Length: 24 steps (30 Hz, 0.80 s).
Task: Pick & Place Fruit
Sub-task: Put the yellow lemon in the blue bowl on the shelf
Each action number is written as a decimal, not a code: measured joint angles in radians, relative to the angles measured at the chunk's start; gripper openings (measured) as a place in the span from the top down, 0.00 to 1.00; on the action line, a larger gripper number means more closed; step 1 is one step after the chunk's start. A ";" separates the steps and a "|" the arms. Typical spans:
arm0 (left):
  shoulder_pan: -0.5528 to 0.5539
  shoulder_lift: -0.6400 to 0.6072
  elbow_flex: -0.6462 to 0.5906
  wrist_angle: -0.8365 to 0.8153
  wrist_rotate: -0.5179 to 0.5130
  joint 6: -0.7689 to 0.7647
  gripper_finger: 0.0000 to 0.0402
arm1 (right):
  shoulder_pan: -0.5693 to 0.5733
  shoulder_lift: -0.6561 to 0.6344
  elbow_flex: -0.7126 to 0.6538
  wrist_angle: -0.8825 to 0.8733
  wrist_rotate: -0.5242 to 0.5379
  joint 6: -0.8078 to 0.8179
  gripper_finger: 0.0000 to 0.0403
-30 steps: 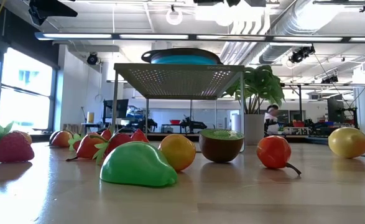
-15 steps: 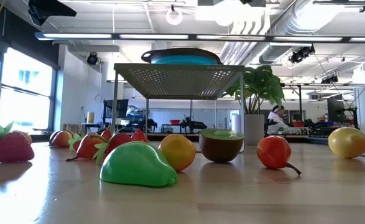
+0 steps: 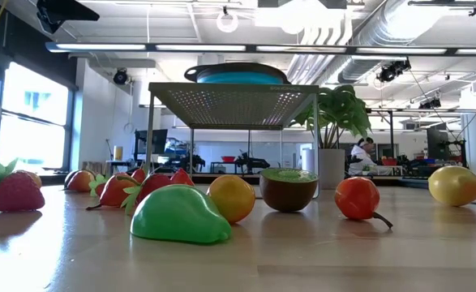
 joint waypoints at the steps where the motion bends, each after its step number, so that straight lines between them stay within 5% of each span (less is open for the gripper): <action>1: 0.000 0.000 0.000 0.000 0.000 -0.004 0.49 | 0.005 -0.003 0.000 -0.011 0.004 0.004 0.66; 17: 0.000 0.000 0.000 -0.010 0.017 -0.021 0.49 | 0.064 -0.062 -0.005 -0.187 -0.032 0.034 0.80; 24: 0.000 0.000 0.000 -0.031 0.019 -0.022 0.49 | 0.131 -0.126 -0.149 -0.172 0.057 0.128 0.83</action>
